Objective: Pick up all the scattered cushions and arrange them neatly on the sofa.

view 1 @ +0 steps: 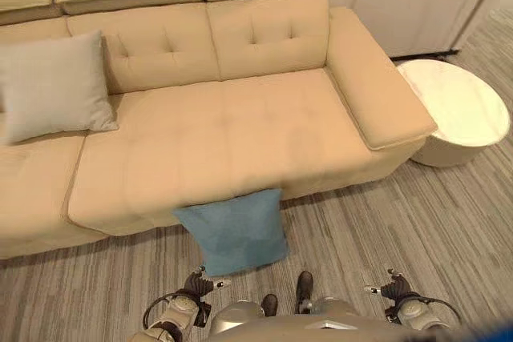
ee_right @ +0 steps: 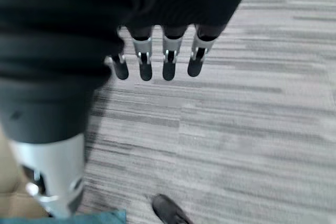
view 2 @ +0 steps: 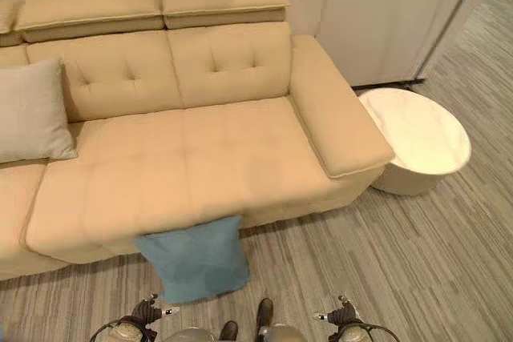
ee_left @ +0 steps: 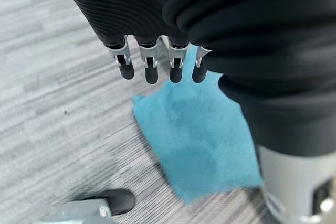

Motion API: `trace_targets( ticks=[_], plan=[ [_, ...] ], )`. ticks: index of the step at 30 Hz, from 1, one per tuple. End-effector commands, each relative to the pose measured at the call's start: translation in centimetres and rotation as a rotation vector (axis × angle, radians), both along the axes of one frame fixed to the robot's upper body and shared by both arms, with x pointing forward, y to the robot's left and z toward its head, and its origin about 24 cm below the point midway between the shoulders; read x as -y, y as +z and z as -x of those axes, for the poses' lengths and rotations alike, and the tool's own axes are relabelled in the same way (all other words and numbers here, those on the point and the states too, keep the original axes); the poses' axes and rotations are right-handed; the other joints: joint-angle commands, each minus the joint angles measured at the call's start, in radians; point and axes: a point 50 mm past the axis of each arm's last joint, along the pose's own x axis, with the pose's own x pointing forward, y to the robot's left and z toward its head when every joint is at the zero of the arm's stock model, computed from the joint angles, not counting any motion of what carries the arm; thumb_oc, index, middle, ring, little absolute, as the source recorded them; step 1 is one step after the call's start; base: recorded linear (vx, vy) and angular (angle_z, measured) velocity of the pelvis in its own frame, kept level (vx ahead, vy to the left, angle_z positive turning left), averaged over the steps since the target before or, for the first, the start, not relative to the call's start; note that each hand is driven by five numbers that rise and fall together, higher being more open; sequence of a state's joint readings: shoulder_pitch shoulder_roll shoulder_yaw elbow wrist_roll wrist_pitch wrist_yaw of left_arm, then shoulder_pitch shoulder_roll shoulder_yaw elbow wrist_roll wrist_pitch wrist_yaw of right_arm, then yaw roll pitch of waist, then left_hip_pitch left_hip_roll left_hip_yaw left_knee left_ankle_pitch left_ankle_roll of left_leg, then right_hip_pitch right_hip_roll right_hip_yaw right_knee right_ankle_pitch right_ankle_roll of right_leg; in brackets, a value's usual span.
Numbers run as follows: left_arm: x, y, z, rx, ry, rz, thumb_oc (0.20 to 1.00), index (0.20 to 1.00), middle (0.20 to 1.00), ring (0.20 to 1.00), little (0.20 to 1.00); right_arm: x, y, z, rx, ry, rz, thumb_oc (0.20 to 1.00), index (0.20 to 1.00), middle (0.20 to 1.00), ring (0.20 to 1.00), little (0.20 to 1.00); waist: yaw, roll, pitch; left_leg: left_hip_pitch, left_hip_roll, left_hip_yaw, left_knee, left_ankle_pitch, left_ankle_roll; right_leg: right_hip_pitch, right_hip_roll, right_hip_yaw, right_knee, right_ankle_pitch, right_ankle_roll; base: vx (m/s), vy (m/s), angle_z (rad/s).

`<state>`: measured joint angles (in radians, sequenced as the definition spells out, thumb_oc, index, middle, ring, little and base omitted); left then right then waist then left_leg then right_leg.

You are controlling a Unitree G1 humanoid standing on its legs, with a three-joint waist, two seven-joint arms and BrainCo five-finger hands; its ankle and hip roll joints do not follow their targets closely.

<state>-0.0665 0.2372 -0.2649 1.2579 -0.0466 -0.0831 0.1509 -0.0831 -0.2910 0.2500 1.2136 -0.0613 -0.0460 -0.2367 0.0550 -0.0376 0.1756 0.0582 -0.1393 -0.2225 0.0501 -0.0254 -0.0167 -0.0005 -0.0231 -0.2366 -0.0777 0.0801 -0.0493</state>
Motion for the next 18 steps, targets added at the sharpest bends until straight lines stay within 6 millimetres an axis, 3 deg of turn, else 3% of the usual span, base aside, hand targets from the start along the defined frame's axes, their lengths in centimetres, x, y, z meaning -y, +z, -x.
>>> trace_targets(
  ticks=[1,3,8,11,15,16,18],
  plan=[
    [1.0,0.3,-1.6,0.028,-0.050,0.005,1.000,1.000,1.000,1.000,1.000,1.9,0.6,0.1,0.028,-0.053,0.023,1.000,1.000,1.000,1.000,1.000,-0.061,0.015,0.020,-0.153,0.153,0.373,0.071,-0.016,-0.021,0.025,-0.077,-0.037,0.071,-0.120,0.152,-0.17,0.123,1.50],
    [1.0,0.2,-1.5,0.025,-0.051,0.005,1.000,1.000,1.000,1.000,1.000,2.0,0.5,0.4,0.012,-0.057,0.030,1.000,1.000,1.000,1.000,1.000,-0.058,0.013,0.015,-0.148,0.192,0.410,0.058,-0.007,-0.030,0.040,-0.084,-0.057,0.053,-0.112,0.156,-0.01,0.099,1.61],
    [1.0,0.1,-1.2,0.016,-0.038,0.010,1.000,1.000,1.000,1.000,1.000,1.5,0.2,0.6,-0.018,-0.052,0.019,1.000,1.000,1.000,1.000,1.000,-0.053,0.004,0.004,-0.133,0.250,0.376,0.019,0.021,-0.054,0.054,-0.113,-0.079,0.031,-0.100,0.172,0.05,0.122,0.06],
    [1.2,-0.1,-0.8,-0.004,-0.053,0.006,1.000,1.000,1.000,1.000,1.000,1.4,0.1,0.7,-0.024,-0.057,0.020,1.000,1.000,1.000,1.000,1.000,-0.053,0.009,-0.009,-0.123,0.235,0.362,-0.014,0.027,-0.059,0.059,-0.128,-0.088,0.030,-0.090,0.182,0.08,0.231,-0.03],
    [0.8,0.1,-1.1,0.001,-0.051,-0.004,1.000,1.000,1.000,1.000,1.000,1.1,0.0,0.5,-0.026,-0.045,0.017,1.000,1.000,1.000,1.000,1.000,-0.042,0.005,-0.009,-0.115,0.196,0.335,-0.020,0.003,-0.038,0.053,-0.157,-0.073,0.069,-0.092,0.195,0.09,0.256,0.11],
    [-0.1,0.3,-1.1,0.003,-0.042,-0.029,1.000,1.000,1.000,1.000,1.000,0.7,0.0,0.1,-0.017,-0.040,0.006,1.000,1.000,1.000,1.000,1.000,-0.034,0.003,-0.003,-0.101,0.169,0.333,-0.031,-0.015,-0.013,0.020,-0.182,-0.055,0.143,-0.087,0.206,0.05,0.305,0.04],
    [-0.7,0.5,-1.2,0.011,-0.029,-0.045,1.000,1.000,1.000,1.000,1.000,0.6,0.2,-0.4,-0.010,-0.028,0.010,1.000,1.000,1.000,1.000,1.000,-0.028,0.007,0.007,-0.093,0.162,0.344,-0.037,-0.019,0.000,-0.017,-0.199,-0.053,0.210,-0.081,0.216,0.02,0.232,-0.21]
  ],
)
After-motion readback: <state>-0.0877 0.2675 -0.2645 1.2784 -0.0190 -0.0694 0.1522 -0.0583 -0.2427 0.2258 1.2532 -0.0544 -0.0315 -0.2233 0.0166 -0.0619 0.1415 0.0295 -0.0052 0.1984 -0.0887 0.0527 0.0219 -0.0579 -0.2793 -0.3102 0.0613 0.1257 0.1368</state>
